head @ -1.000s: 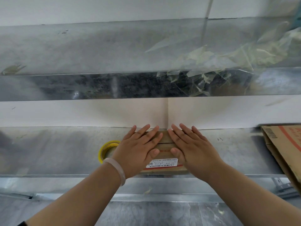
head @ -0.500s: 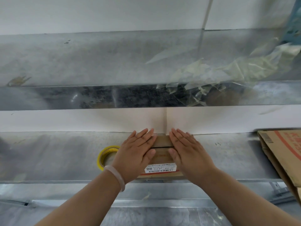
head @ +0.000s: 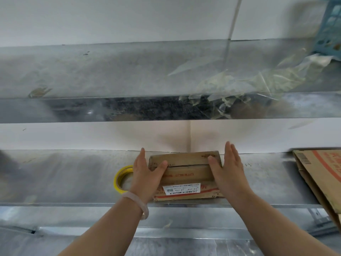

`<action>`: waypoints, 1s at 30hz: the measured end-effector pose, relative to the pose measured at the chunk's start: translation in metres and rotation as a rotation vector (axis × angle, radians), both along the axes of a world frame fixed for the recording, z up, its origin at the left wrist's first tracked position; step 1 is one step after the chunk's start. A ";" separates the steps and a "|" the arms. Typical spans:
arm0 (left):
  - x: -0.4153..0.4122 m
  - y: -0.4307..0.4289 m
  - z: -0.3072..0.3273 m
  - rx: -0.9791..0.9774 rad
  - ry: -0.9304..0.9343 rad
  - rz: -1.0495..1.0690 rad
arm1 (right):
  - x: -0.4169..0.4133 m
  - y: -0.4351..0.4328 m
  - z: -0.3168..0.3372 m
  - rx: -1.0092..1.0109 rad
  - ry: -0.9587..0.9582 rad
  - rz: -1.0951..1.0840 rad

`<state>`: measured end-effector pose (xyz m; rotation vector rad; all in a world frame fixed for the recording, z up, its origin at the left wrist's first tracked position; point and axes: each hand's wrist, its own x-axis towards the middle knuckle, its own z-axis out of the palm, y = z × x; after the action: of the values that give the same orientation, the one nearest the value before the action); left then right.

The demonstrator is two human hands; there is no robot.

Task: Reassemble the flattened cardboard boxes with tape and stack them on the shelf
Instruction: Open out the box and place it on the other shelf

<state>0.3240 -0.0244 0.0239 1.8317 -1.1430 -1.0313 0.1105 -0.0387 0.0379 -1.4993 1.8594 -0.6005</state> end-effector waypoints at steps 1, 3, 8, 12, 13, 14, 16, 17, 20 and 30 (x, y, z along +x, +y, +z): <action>-0.001 0.003 0.004 0.079 0.107 0.016 | -0.002 0.000 0.002 0.086 -0.090 -0.056; -0.006 0.011 0.015 0.126 0.245 -0.033 | -0.005 0.008 0.008 0.211 -0.223 -0.067; -0.001 0.037 0.033 -0.047 0.486 0.144 | -0.014 0.039 0.024 0.064 -0.482 -0.192; 0.005 0.046 0.040 -0.192 0.544 0.218 | -0.018 0.047 0.026 -0.044 -0.702 -0.284; 0.005 0.046 0.040 -0.192 0.583 0.181 | -0.018 0.047 0.026 -0.040 -0.772 -0.292; 0.004 0.048 0.043 -0.176 0.612 0.113 | -0.019 0.047 0.023 -0.033 -0.805 -0.280; 0.007 0.048 0.037 -0.141 0.581 -0.055 | -0.020 0.046 0.018 -0.012 -0.757 -0.211; 0.009 0.047 0.031 -0.135 0.534 -0.098 | -0.020 0.045 0.018 -0.010 -0.707 -0.175; 0.015 0.042 0.018 -0.176 0.436 -0.088 | -0.021 0.041 0.013 -0.053 -0.654 -0.156; 0.013 0.039 0.005 -0.231 0.367 0.115 | -0.017 0.028 0.001 -0.093 -0.474 -0.098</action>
<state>0.3372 0.0143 0.0289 1.4376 -0.8837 -1.0664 0.0930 -0.0107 0.0385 -1.1943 1.5551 -1.0044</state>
